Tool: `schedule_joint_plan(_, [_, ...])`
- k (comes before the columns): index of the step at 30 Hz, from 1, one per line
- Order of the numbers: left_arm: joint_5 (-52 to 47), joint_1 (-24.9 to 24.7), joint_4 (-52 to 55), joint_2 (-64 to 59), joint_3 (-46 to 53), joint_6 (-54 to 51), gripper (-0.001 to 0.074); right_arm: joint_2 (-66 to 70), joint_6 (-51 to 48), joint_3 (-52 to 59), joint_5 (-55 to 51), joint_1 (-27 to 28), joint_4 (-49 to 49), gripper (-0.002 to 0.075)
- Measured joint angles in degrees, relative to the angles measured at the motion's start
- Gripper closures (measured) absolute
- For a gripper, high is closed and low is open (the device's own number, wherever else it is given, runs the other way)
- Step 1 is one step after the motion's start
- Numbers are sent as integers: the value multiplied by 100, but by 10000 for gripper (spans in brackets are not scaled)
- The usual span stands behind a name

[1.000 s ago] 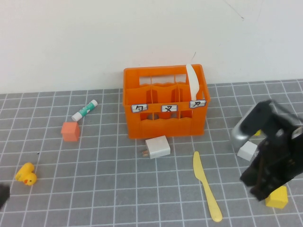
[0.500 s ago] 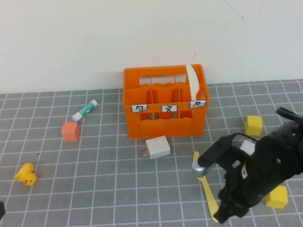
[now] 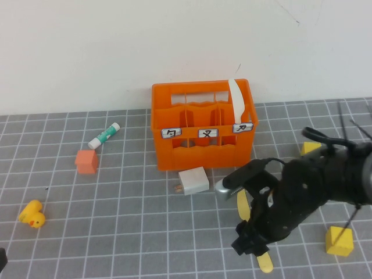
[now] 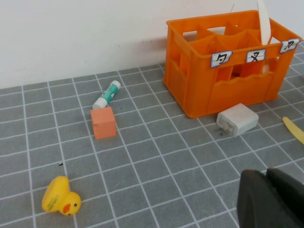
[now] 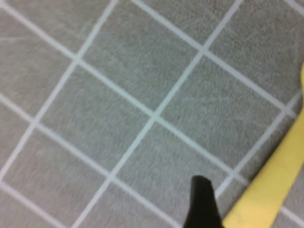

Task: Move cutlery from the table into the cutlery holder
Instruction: Pick up the knife

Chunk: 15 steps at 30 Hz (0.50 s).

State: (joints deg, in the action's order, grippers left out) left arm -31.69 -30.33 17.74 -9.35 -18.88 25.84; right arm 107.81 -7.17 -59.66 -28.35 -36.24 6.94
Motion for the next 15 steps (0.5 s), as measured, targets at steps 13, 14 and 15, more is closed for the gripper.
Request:
schedule_joint_plan(13, [-10, 0, -12, 0, 0, 0, 734, 322, 625, -216, -486, 0, -486, 272])
schedule_joint_plan(14, [-20, 0, -12, 0, 0, 0, 734, 322, 625, -216, -500, 0, -485, 272])
schedule_joint_plan(15, [-20, 0, -12, 0, 0, 0, 734, 322, 629, -204, -512, 0, -485, 272])
